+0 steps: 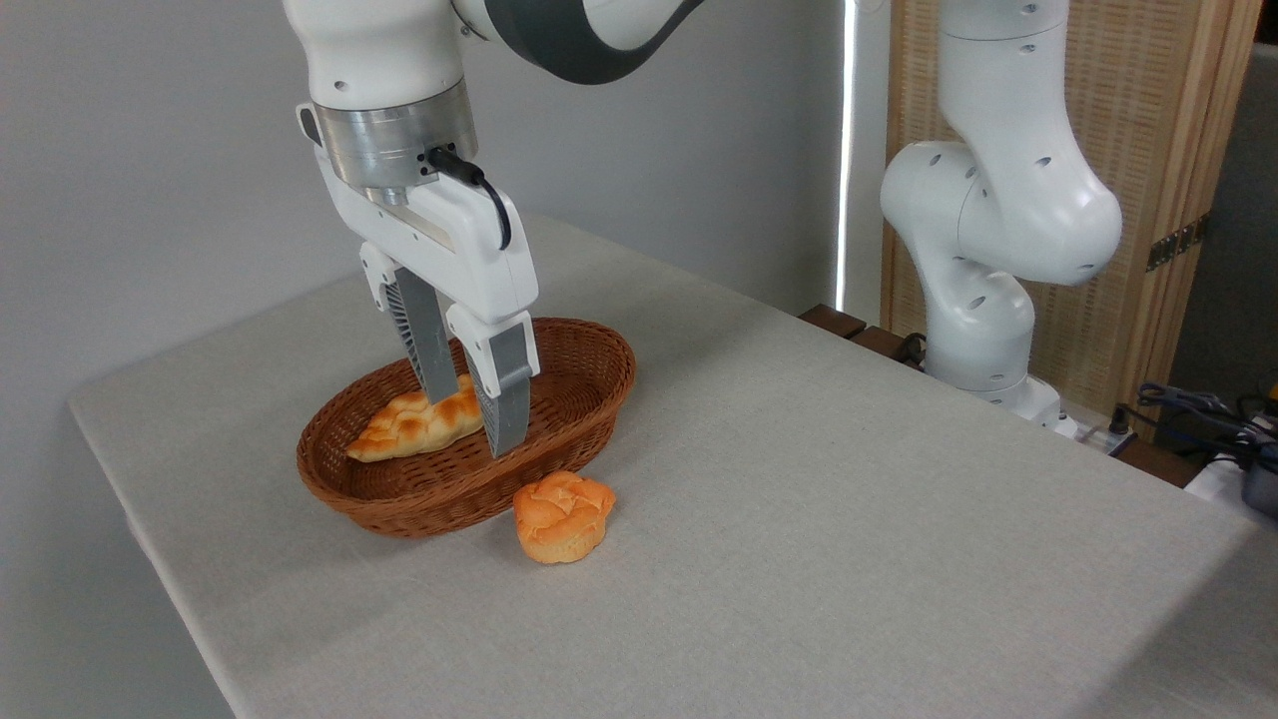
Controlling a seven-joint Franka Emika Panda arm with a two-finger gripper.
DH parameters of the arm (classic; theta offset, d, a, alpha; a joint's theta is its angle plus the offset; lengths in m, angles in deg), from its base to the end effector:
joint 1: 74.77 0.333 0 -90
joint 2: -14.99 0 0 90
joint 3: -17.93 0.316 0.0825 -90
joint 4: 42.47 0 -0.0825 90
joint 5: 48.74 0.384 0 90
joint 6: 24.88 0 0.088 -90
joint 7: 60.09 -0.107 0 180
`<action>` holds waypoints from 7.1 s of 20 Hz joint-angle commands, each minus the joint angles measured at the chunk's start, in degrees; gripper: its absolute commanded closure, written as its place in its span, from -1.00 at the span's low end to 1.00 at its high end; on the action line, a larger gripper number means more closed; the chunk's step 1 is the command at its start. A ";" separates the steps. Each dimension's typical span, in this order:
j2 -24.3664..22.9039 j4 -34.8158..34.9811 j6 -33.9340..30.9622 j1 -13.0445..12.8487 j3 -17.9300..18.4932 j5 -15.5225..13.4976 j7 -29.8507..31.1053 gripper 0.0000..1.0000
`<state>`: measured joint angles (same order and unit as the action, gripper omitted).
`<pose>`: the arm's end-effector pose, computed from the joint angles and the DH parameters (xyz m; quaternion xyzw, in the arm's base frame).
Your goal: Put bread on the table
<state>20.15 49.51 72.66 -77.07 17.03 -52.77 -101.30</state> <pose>0.5894 -0.0392 0.5683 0.9269 -0.3735 0.0149 0.0325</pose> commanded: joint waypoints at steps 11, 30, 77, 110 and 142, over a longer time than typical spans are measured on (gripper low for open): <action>0.29 0.66 -2.71 -0.68 -1.21 0.16 0.61 -1.00; 1.78 5.75 3.52 -1.65 -8.41 -9.86 0.52 -1.00; 10.83 9.10 14.87 -4.02 -14.92 -9.60 1.22 0.21; -1.04 12.52 3.53 -3.32 8.46 -1.43 -3.52 -1.00; -0.42 7.79 4.67 -3.32 8.55 -1.95 -3.96 -1.00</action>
<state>21.38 60.39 77.23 -80.13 25.11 -54.90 -104.66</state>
